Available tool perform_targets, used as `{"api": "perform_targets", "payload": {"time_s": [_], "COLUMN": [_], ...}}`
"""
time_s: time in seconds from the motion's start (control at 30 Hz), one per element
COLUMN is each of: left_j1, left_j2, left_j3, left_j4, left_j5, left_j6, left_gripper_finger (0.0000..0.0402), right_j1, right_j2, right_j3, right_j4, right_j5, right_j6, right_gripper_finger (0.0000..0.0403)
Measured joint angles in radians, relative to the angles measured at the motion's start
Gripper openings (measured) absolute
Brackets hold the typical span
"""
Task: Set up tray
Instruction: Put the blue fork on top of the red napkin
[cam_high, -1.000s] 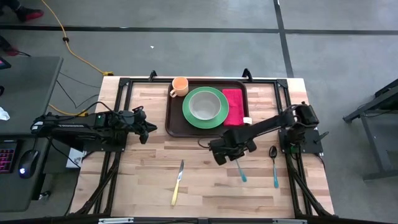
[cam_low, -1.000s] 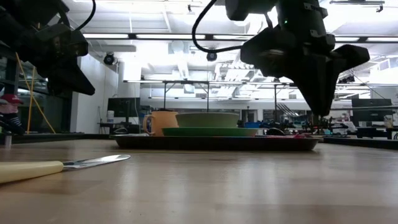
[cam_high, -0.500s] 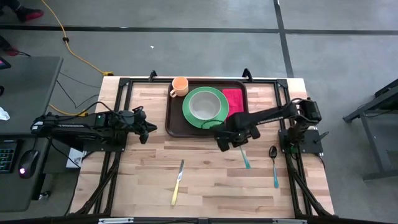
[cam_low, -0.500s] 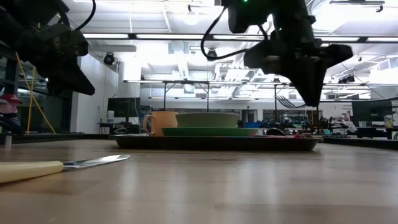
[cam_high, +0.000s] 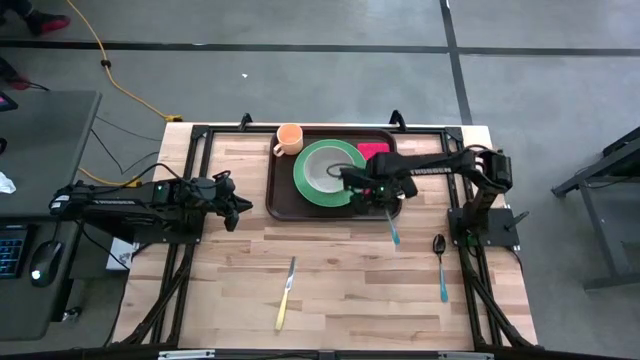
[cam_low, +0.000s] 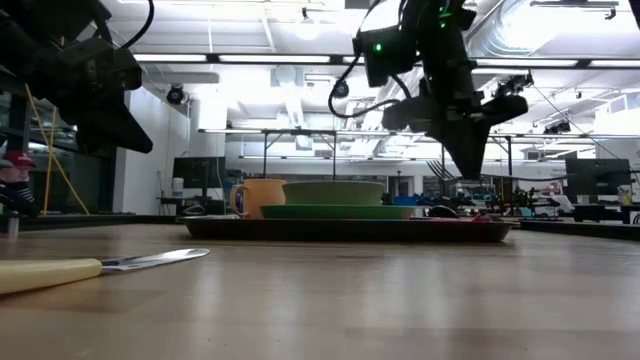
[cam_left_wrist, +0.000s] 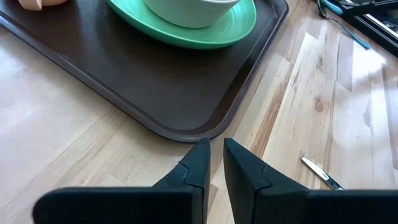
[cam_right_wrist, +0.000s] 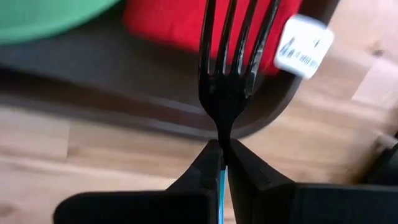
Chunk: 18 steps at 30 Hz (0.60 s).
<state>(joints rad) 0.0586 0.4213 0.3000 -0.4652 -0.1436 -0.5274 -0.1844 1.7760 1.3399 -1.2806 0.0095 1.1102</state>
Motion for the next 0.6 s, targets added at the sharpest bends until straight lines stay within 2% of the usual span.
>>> {"api": "perform_targets", "payload": {"time_s": [0.33,0.6], "left_j1": [0.000,0.000], "left_j2": [0.000,0.000], "left_j3": [0.000,0.000], "left_j4": [-0.001,-0.001], "left_j5": [0.000,-0.002], "left_j6": [0.000,0.000], "left_gripper_finger": [0.0076,0.0076], "right_j1": [-0.206,-0.318], "right_j2": [0.000,0.000], "right_j3": [0.000,0.000], "right_j4": [0.005,0.121], "right_j5": [0.007,-0.029], "right_j6": [-0.124,-0.151], "right_gripper_finger": [0.0002,0.0004]}}
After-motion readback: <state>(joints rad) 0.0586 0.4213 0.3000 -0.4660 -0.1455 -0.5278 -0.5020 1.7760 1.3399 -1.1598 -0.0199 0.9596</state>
